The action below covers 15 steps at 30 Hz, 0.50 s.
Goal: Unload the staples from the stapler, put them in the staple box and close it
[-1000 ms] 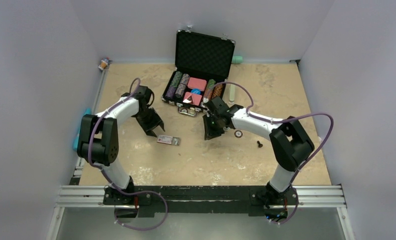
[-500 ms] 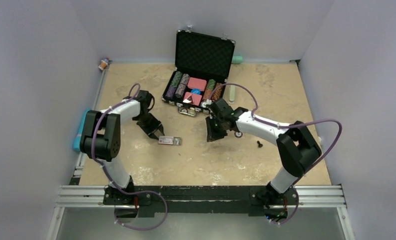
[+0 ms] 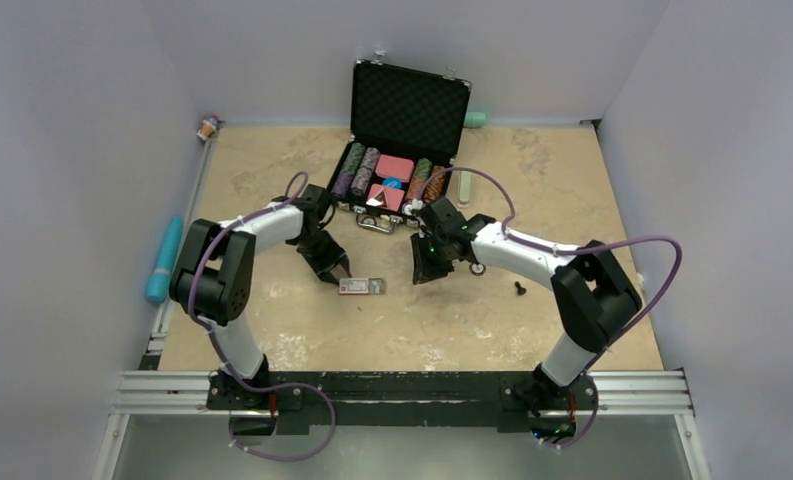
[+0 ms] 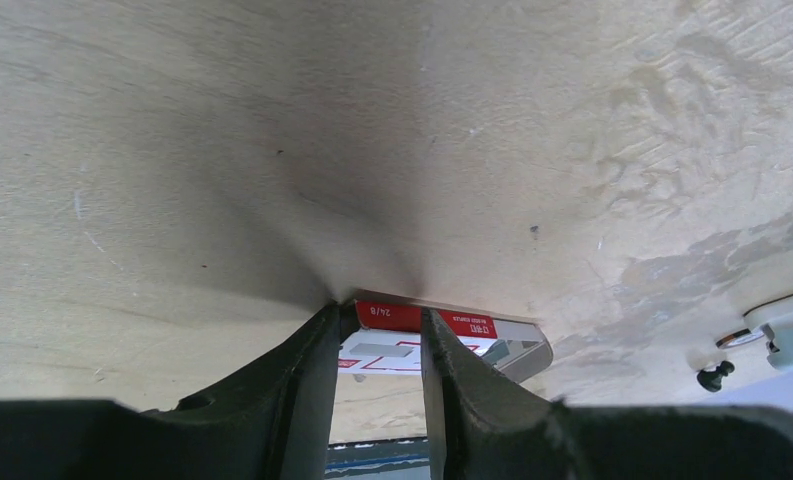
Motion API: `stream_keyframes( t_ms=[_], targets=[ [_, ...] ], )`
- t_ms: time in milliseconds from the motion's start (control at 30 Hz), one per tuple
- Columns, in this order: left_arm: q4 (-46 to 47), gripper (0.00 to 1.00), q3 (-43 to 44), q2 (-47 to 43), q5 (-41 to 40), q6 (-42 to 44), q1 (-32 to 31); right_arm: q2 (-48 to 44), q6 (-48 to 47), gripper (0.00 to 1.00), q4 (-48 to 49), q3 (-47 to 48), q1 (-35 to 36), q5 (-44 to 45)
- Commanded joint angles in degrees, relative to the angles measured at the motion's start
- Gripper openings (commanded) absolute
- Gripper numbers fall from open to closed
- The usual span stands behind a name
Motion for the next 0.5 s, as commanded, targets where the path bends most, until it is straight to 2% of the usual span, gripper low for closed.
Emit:
stream_keyframes(
  t_ms=[0, 333, 467],
  targets=[
    [0.01, 0.39, 1.60, 0.91, -1.17, 0.12, -0.46, 3.83, 0.83, 0.19, 2.40, 2.80, 0.10, -1.45],
    [-1.26, 0.39, 1.19, -0.36, -2.74, 2.67, -0.39, 13.45, 2.01, 0.03, 1.72, 11.82, 1.84, -2.79],
    [-1.43, 0.39, 0.97, -0.61, -3.35, 3.65, -0.37, 15.11, 2.77, 0.02, 2.66, 12.58, 3.41, -5.23]
  ],
)
